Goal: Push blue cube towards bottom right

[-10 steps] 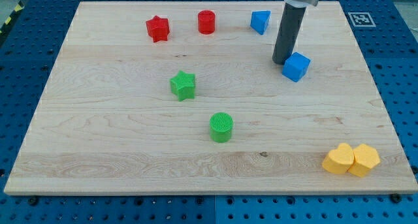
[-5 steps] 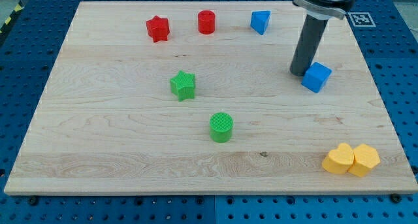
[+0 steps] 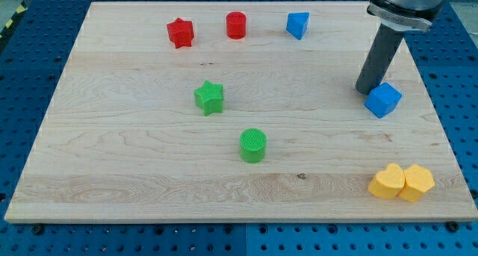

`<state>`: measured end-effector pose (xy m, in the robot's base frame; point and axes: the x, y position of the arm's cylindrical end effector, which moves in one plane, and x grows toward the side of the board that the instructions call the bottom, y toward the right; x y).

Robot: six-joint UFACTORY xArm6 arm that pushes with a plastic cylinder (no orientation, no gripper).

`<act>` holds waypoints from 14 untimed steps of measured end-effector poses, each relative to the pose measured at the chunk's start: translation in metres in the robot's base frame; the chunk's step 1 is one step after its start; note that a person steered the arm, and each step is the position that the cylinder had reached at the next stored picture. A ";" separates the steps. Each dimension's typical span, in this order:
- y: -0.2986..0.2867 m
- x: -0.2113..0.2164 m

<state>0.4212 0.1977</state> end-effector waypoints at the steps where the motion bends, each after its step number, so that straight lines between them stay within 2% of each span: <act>1: 0.000 0.000; 2: 0.001 -0.001; 4: 0.025 -0.036; 5: 0.025 -0.036; 7: 0.025 -0.025; 10: 0.025 0.013; 14: 0.025 0.033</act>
<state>0.4541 0.2231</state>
